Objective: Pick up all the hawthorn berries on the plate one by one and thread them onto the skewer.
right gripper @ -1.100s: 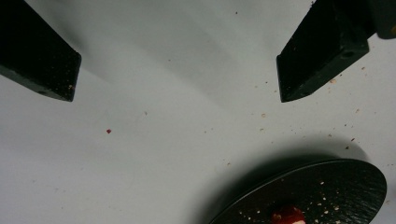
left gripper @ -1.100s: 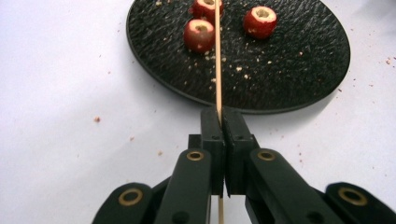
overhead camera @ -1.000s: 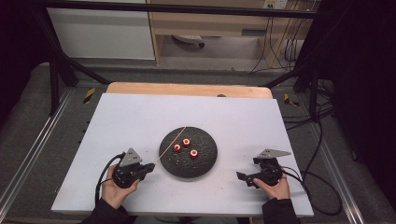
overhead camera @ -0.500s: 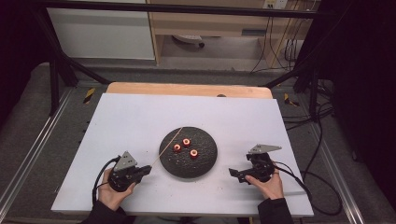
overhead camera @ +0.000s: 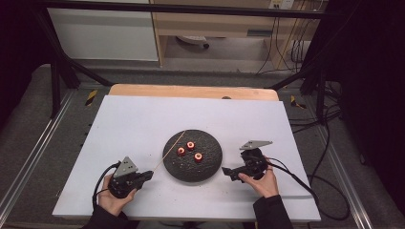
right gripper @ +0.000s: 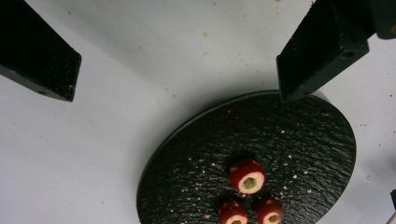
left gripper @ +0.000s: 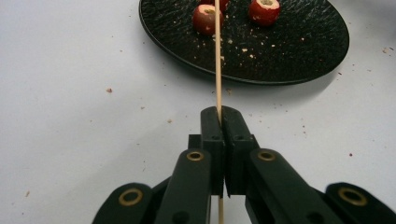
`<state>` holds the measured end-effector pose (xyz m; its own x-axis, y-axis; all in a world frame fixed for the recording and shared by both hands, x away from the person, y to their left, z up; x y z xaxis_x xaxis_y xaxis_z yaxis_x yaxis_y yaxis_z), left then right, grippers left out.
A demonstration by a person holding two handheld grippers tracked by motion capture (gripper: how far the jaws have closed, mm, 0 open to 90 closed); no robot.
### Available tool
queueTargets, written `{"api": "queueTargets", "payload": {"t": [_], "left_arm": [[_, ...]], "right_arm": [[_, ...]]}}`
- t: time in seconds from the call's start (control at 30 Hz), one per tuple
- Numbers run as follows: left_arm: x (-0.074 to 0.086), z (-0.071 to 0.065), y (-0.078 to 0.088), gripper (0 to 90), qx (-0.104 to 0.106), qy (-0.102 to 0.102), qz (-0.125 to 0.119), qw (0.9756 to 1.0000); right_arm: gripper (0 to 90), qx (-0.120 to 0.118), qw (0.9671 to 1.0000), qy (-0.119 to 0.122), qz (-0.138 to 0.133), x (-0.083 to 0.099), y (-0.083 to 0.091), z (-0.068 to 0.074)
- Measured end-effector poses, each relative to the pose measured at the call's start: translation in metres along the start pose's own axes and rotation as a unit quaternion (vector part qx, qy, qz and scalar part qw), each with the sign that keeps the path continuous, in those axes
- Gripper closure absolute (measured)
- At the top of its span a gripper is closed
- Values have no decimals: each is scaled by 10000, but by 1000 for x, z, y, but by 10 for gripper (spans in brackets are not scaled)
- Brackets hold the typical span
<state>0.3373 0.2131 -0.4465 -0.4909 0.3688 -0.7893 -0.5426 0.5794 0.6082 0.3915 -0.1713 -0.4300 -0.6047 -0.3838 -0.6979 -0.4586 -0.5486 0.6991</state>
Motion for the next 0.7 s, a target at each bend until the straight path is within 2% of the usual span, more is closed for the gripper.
{"api": "queueTargets", "payload": {"t": [0.43,0.53,0.7], "left_arm": [[3,3,2,880,-32,14,-40,10000],[3,3,3,880,-29,29,-52,10000],[4,5,3,880,-34,46,-45,10000]], "right_arm": [[27,86,9993,95,356,-37,-21,23],[44,84,9992,35,398,-45,-26,26],[90,87,9984,75,549,-57,-36,33]]}}
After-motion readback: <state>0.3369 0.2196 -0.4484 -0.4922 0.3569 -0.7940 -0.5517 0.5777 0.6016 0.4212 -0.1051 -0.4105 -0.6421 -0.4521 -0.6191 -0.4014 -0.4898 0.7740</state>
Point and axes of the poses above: each handheld gripper's, and its own axes: y roughly backward along the jaws, x roughly out of its underside, z roughly to its left, the point moved 2 cm from there along -y, roughly forward along the jaws, and after that the axes turned 1 degree about y, right-handed, at the moved point
